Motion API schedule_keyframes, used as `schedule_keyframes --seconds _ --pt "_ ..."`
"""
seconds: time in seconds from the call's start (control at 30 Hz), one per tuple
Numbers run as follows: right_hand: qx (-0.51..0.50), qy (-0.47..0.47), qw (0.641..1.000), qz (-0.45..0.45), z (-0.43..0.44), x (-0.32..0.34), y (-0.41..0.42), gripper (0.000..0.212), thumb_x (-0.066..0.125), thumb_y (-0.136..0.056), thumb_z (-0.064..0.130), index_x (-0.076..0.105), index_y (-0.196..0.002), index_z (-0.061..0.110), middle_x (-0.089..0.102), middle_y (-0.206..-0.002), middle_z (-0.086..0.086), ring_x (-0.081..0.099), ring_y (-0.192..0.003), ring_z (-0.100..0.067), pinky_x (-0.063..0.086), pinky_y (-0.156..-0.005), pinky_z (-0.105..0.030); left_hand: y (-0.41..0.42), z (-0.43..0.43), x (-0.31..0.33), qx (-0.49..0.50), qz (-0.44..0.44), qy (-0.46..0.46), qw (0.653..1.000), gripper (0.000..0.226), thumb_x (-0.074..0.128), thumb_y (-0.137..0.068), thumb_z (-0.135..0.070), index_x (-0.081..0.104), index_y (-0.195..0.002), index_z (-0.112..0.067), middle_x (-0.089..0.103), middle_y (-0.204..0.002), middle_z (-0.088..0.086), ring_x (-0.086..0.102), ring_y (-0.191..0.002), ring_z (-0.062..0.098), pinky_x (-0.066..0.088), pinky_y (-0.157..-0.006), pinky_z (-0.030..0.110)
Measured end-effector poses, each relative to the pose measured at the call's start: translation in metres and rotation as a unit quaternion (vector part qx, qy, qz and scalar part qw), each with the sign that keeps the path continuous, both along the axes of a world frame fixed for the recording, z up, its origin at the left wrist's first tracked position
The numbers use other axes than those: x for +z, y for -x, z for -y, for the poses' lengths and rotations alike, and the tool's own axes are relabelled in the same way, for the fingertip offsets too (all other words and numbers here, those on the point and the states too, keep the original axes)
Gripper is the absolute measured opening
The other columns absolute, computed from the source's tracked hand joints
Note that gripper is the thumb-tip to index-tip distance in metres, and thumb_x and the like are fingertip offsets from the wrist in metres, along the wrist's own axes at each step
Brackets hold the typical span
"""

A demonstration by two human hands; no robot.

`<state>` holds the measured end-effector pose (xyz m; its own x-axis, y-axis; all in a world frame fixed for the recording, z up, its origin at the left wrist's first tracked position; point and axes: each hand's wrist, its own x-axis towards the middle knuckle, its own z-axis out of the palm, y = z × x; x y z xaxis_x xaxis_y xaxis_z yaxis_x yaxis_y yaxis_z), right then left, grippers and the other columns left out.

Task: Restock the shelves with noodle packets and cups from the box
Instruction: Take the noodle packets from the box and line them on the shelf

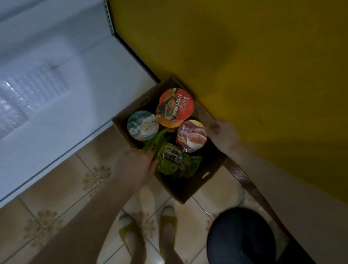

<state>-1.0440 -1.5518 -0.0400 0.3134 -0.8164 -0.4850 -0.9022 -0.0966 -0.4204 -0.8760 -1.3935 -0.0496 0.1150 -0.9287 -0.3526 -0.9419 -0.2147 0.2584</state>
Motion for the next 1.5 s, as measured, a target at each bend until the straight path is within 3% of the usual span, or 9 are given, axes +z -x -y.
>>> schedule_keyframes --seconds 0.13,0.23,0.4,0.53,0.67,0.8,0.97,1.27,1.5 --pt "-0.006 -0.045 0.997 -0.055 -0.004 -0.059 0.028 0.027 0.049 -0.094 0.025 0.061 -0.080 0.005 0.062 -0.080 -0.014 0.057 -0.081 -0.032 0.035 -0.056 -0.026 0.016 0.016 -0.048 0.009 -0.019 -0.038 0.999 0.032 0.035 -0.097 -0.032 0.057 -0.101 -0.010 0.064 -0.100 0.010 0.058 -0.094 0.026 0.046 -0.077 0.033" --pt "-0.035 -0.058 0.994 -0.083 -0.008 -0.104 0.043 0.041 0.047 -0.094 0.023 0.040 -0.055 0.015 0.041 -0.055 0.000 0.043 -0.057 -0.019 0.027 -0.049 -0.028 0.026 0.025 -0.091 0.018 -0.030 -0.058 0.998 0.030 0.037 -0.097 -0.031 0.057 -0.102 -0.008 0.063 -0.101 0.013 0.059 -0.094 0.029 0.049 -0.079 0.036" --pt "-0.109 -0.098 0.983 -0.112 -0.011 -0.186 0.055 0.035 0.047 -0.095 0.020 0.048 -0.062 0.007 0.042 -0.060 0.000 0.049 -0.065 -0.019 0.031 -0.065 -0.024 0.042 0.047 -0.172 0.039 -0.028 -0.096 0.994 0.026 0.041 -0.097 -0.024 0.056 -0.103 -0.004 0.059 -0.104 0.015 0.059 -0.095 0.030 0.046 -0.073 0.035" --pt "-0.185 -0.122 0.971 -0.087 -0.010 -0.246 0.055 0.020 0.050 -0.094 0.016 0.059 -0.095 -0.001 0.058 -0.094 -0.019 0.058 -0.101 -0.033 0.035 -0.069 -0.027 0.050 0.066 -0.234 0.061 -0.005 -0.131 0.989 0.016 0.047 -0.095 -0.012 0.056 -0.104 -0.003 0.060 -0.106 0.017 0.061 -0.097 0.031 0.049 -0.074 0.036" --pt "-0.215 -0.154 0.959 -0.104 -0.004 -0.293 0.051 0.024 0.050 -0.094 0.013 0.056 -0.108 -0.005 0.058 -0.108 -0.021 0.056 -0.109 -0.034 0.043 -0.077 -0.033 0.057 0.078 -0.285 0.066 0.010 -0.168 0.983 0.018 0.049 -0.094 -0.012 0.056 -0.108 -0.003 0.061 -0.110 0.017 0.062 -0.098 0.031 0.051 -0.073 0.037" --pt "-0.164 -0.194 0.951 -0.175 0.002 -0.323 0.047 0.011 0.047 -0.093 0.006 0.055 -0.092 -0.003 0.048 -0.082 -0.012 0.055 -0.089 -0.029 0.041 -0.066 -0.026 0.061 0.084 -0.316 0.088 -0.005 -0.179 0.980 0.022 0.051 -0.094 -0.016 0.056 -0.109 0.000 0.062 -0.110 0.018 0.061 -0.100 0.032 0.050 -0.075 0.038" --pt "-0.156 -0.219 0.946 -0.181 0.001 -0.344 0.046 0.033 0.043 -0.095 0.006 0.051 -0.124 -0.005 0.052 -0.130 -0.021 0.048 -0.122 -0.032 0.040 -0.096 -0.030 0.060 0.091 -0.331 0.102 -0.001 -0.167 0.981 0.024 0.049 -0.095 -0.014 0.054 -0.113 0.001 0.060 -0.114 0.019 0.059 -0.103 0.033 0.049 -0.079 0.039" --pt "-0.226 -0.157 0.946 -0.174 -0.001 -0.361 0.048 0.033 0.040 -0.097 0.009 0.048 -0.126 -0.004 0.050 -0.132 -0.017 0.047 -0.124 -0.030 0.040 -0.094 -0.029 0.063 0.088 -0.325 0.152 -0.042 -0.142 0.977 0.035 0.061 -0.088 -0.021 0.051 -0.115 -0.002 0.056 -0.118 0.018 0.058 -0.105 0.032 0.049 -0.076 0.039" --pt "-0.217 -0.163 0.943 -0.191 -0.006 -0.362 0.047 0.028 0.045 -0.093 0.005 0.054 -0.118 -0.006 0.053 -0.127 -0.022 0.050 -0.119 -0.034 0.044 -0.088 -0.033 0.070 0.087 -0.320 0.212 -0.207 -0.130 0.946 0.044 0.065 -0.083 -0.014 0.046 -0.120 -0.001 0.057 -0.118 0.019 0.055 -0.108 0.035 0.049 -0.085 0.038"
